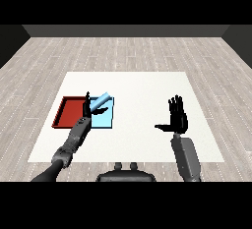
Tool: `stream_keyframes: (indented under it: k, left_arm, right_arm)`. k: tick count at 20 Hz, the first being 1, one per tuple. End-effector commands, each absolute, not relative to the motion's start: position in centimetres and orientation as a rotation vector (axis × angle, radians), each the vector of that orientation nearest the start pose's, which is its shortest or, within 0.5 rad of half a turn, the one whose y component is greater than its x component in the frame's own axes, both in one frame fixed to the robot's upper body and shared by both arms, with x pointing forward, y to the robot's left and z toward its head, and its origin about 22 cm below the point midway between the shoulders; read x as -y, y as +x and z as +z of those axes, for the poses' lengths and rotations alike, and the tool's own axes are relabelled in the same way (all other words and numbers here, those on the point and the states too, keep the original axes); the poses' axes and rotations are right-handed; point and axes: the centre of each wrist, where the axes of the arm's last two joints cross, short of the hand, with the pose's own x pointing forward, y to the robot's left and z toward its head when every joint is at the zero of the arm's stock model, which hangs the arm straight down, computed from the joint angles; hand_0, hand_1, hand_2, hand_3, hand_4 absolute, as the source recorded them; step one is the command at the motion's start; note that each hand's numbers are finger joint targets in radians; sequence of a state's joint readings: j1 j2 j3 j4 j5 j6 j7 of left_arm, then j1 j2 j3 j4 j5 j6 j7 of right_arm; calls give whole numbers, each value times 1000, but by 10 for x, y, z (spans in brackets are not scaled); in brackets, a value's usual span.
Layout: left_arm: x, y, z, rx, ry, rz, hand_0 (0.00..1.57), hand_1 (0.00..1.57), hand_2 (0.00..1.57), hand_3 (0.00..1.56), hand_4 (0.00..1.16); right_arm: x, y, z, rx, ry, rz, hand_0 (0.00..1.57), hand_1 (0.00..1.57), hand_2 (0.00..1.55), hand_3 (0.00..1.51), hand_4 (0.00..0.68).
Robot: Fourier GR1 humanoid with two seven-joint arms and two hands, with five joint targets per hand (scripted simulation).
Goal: Pick the blue can and put it in the blue box
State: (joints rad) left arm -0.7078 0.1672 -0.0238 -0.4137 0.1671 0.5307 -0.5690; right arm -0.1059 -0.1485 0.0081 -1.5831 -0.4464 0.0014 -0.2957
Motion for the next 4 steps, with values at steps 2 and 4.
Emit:
stream_keyframes:
  k: [2, 4]
  left_arm:
    - [-218, 361, -42, 1955, 321, 11, 0, 0, 0, 0, 0]
    - [-211, 341, -52, 2000, 268, 33, 0, 0, 0, 0, 0]
  right_arm:
    - [262, 265, 43, 1936, 242, -193, 0, 0, 0, 0, 0]
    - [262, 257, 37, 1924, 242, -191, 0, 0, 0, 0, 0]
